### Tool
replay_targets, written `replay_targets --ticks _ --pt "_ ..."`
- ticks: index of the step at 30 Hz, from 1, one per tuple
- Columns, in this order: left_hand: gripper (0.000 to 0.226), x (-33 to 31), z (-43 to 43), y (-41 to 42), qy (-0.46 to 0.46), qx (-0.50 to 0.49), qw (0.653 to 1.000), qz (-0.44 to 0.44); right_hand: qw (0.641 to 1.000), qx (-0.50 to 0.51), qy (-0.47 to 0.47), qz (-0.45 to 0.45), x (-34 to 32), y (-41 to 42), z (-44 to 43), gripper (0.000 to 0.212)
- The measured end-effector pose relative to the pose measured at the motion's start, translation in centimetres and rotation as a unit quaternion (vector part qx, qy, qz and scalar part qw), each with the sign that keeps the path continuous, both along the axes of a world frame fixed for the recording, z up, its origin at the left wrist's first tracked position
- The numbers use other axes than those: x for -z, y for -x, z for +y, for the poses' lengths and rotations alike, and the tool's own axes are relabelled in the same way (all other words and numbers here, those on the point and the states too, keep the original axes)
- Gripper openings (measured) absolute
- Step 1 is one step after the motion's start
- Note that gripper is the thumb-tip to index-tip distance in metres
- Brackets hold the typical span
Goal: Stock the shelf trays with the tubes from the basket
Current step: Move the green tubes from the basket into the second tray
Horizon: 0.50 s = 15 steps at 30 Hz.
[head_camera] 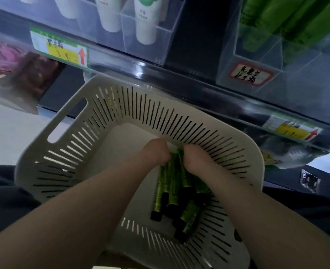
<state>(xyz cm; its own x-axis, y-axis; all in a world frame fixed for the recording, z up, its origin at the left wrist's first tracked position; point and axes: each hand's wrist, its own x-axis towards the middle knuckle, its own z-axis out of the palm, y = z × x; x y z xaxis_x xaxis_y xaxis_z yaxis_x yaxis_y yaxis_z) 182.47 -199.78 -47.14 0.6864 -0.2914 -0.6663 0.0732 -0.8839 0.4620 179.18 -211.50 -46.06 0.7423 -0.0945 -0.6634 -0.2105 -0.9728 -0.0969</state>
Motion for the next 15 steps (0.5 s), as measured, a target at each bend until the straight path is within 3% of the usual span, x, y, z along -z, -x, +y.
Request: replay_targets --ticks 5,15 --pt "0.018 1.7 -0.6 -0.6 0.016 -0.008 1.0 -0.009 0.999 -0.047 0.027 0.0 1.1 -0.5 0.8 0.03" --pt "0.018 3.8 -1.3 -0.9 0.041 -0.044 0.998 0.009 0.992 -0.119 0.038 0.033 1.3 -0.6 0.9 0.043"
